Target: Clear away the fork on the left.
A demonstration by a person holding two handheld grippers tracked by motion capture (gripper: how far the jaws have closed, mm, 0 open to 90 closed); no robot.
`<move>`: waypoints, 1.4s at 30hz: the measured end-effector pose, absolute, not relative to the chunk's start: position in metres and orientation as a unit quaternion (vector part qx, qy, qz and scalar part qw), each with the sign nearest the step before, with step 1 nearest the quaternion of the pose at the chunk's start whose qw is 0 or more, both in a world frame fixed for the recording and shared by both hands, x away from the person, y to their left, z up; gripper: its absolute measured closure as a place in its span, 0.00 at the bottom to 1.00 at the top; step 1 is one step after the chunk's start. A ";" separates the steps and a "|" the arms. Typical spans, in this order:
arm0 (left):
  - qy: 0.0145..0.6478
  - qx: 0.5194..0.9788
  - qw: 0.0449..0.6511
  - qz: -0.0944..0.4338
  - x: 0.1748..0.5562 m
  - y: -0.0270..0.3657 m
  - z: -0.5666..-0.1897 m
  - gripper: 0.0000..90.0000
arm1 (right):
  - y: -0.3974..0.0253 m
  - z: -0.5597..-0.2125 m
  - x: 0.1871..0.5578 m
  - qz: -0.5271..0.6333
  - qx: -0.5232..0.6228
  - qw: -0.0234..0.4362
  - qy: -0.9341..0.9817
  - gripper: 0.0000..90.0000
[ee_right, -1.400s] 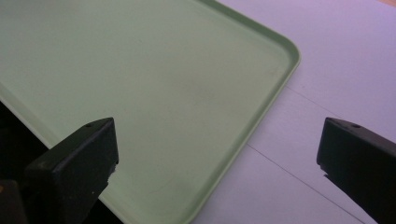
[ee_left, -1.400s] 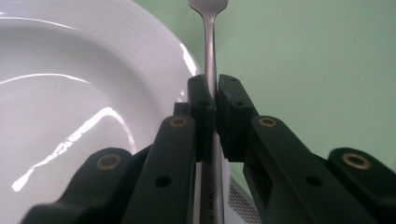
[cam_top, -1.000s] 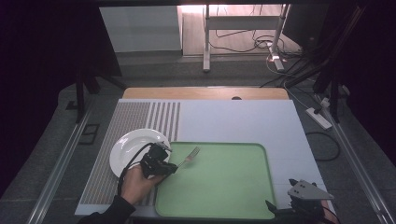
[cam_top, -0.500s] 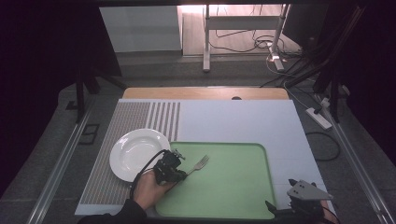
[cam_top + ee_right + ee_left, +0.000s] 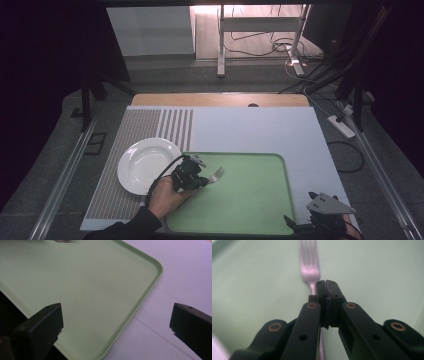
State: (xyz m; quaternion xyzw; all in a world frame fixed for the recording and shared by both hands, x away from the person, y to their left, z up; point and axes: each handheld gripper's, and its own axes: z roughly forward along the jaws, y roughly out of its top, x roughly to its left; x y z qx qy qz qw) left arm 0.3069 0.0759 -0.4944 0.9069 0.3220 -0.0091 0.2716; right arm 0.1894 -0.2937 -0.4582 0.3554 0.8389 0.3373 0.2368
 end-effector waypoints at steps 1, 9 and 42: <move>0.318 0.909 0.270 -0.014 0.308 0.072 -0.497 0.99 | -0.294 -0.458 0.189 0.337 0.355 0.237 0.839 0.00; 0.320 0.914 0.249 -0.003 0.315 0.060 -0.511 0.99 | -0.294 -0.458 0.190 0.336 0.354 0.237 0.840 0.00; 0.431 0.876 0.215 0.020 0.333 0.123 -0.510 0.99 | -0.293 -0.459 0.189 0.334 0.348 0.235 0.844 0.00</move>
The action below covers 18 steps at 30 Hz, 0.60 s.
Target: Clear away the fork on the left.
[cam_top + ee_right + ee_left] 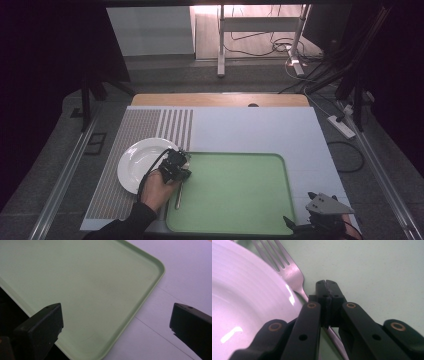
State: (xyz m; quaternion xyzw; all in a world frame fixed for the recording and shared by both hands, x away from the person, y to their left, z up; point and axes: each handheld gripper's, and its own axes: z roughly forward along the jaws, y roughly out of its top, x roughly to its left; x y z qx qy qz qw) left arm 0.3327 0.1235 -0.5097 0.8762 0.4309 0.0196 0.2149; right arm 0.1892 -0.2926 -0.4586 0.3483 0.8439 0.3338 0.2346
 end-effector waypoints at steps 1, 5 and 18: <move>0.431 0.876 0.215 0.019 0.333 0.124 -0.510 0.99 | -0.293 -0.459 0.189 0.334 0.348 0.235 0.844 0.00; 0.431 0.872 0.233 0.003 0.334 0.126 -0.509 0.96 | -0.292 -0.459 0.189 0.334 0.348 0.235 0.844 0.00; 0.411 0.874 0.257 0.027 0.328 0.131 -0.496 0.76 | -0.292 -0.459 0.189 0.332 0.346 0.235 0.846 0.00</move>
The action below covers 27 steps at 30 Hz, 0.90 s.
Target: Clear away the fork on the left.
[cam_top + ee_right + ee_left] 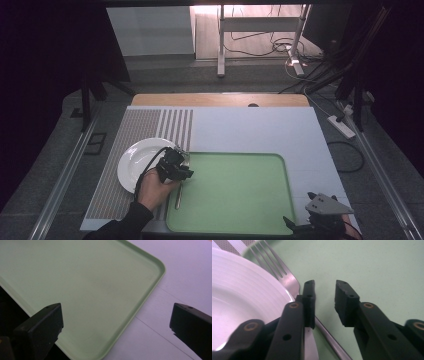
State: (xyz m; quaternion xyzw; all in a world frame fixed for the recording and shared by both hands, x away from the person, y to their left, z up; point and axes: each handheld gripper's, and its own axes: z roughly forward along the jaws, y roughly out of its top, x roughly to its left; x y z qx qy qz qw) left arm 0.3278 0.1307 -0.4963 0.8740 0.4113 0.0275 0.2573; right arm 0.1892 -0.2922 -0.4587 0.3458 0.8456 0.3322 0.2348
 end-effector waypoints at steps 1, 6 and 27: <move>0.409 0.874 0.261 0.029 0.327 0.131 -0.496 0.74 | -0.292 -0.459 0.189 0.332 0.346 0.235 0.846 0.00; 0.391 0.875 0.283 0.040 0.325 0.133 -0.491 0.65 | -0.292 -0.459 0.189 0.331 0.345 0.234 0.847 0.00; 0.365 0.863 0.349 0.031 0.312 0.153 -0.486 0.18 | -0.292 -0.459 0.189 0.332 0.340 0.234 0.848 0.00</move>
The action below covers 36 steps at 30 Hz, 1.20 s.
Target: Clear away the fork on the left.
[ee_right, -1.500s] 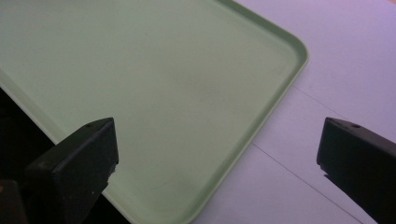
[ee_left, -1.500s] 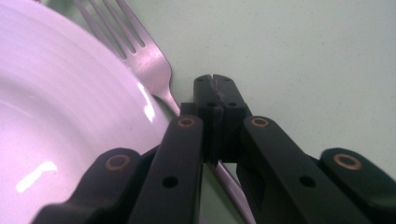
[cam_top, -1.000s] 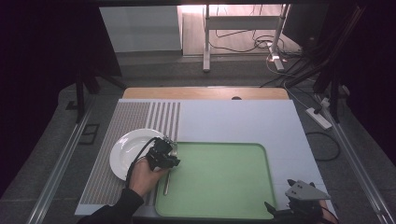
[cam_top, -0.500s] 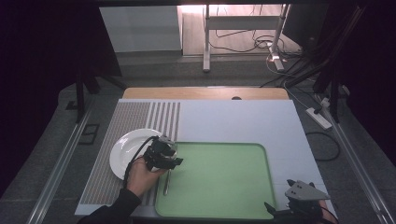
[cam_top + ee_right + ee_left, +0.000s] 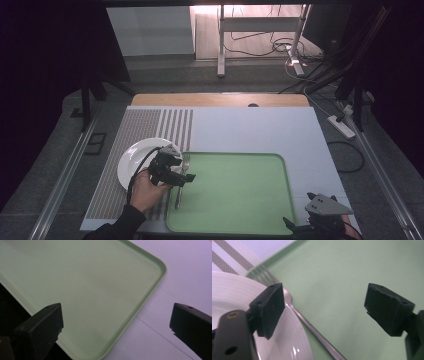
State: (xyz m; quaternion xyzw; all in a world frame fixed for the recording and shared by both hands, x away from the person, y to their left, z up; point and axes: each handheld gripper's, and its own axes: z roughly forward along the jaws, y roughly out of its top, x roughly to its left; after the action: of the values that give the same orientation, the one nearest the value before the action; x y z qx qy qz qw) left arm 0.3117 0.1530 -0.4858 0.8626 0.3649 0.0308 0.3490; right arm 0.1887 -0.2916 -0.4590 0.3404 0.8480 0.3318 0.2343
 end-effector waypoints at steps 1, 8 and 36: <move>0.364 0.862 0.351 0.029 0.311 0.154 -0.486 0.16 | -0.292 -0.459 0.189 0.332 0.340 0.234 0.848 0.00; 0.369 0.857 0.360 0.019 0.308 0.163 -0.486 0.06 | -0.292 -0.459 0.189 0.332 0.341 0.234 0.847 0.00; 0.375 0.840 0.388 0.052 0.274 0.192 -0.481 0.00 | -0.296 -0.458 0.191 0.339 0.370 0.229 0.834 0.00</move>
State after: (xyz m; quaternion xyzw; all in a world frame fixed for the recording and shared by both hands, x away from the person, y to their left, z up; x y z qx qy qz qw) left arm 0.2736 0.1924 -0.4810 0.8404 0.3752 0.0524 0.3875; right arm 0.1911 -0.2958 -0.4579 0.3697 0.8343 0.3390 0.2289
